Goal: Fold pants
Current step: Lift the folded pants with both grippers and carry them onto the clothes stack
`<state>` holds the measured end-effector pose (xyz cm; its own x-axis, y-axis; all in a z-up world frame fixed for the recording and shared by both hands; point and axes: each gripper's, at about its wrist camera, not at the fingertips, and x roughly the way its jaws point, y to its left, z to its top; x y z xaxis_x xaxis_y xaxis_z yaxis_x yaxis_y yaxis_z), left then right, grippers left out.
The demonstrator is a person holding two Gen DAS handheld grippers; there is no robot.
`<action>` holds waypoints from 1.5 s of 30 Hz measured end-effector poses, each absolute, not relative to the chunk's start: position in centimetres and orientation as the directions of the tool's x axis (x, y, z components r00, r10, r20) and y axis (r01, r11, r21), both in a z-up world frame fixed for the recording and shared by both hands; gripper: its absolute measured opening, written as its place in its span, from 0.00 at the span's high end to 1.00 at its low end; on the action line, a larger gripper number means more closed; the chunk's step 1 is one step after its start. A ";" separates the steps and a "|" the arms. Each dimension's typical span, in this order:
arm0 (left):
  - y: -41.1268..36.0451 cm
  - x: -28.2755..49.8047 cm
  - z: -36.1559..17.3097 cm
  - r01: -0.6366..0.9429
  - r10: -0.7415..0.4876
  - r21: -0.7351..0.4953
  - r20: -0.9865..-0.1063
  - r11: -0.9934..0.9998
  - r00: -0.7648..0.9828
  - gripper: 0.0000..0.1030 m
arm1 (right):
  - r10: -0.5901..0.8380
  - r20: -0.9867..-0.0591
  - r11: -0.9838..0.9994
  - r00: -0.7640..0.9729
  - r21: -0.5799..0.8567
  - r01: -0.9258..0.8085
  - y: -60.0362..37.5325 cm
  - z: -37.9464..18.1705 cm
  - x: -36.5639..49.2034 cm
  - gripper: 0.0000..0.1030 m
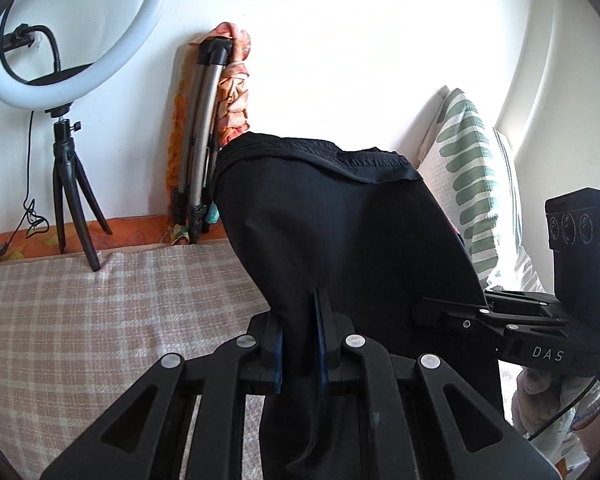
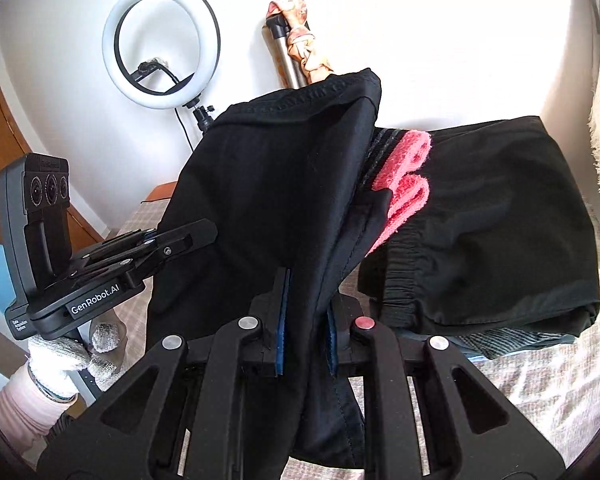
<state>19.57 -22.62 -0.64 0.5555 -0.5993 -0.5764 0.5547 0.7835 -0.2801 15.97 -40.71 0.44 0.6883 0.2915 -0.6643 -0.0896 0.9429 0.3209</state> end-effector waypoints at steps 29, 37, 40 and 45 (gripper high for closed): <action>-41.1 28.6 -3.7 0.549 -0.581 -0.292 -0.658 0.783 0.479 0.90 | 0.171 -0.780 0.978 0.602 0.207 -0.010 -57.8 -3.0 25.2 0.82; -41.9 29.4 -4.8 0.561 -0.542 -0.243 -0.704 0.791 0.459 0.83 | -0.068 -0.771 0.983 0.634 0.056 0.174 -59.4 -3.2 24.4 0.49; -42.3 29.1 -4.8 0.572 -0.501 -0.177 -0.722 0.801 0.477 0.80 | -0.168 -0.733 0.978 0.659 -0.041 0.205 -58.1 -2.1 24.0 0.49; -42.0 29.5 -4.8 0.562 -0.500 -0.189 -0.726 0.805 0.472 0.79 | -0.205 -0.688 0.979 0.696 -0.136 0.153 -55.0 -2.0 23.4 0.49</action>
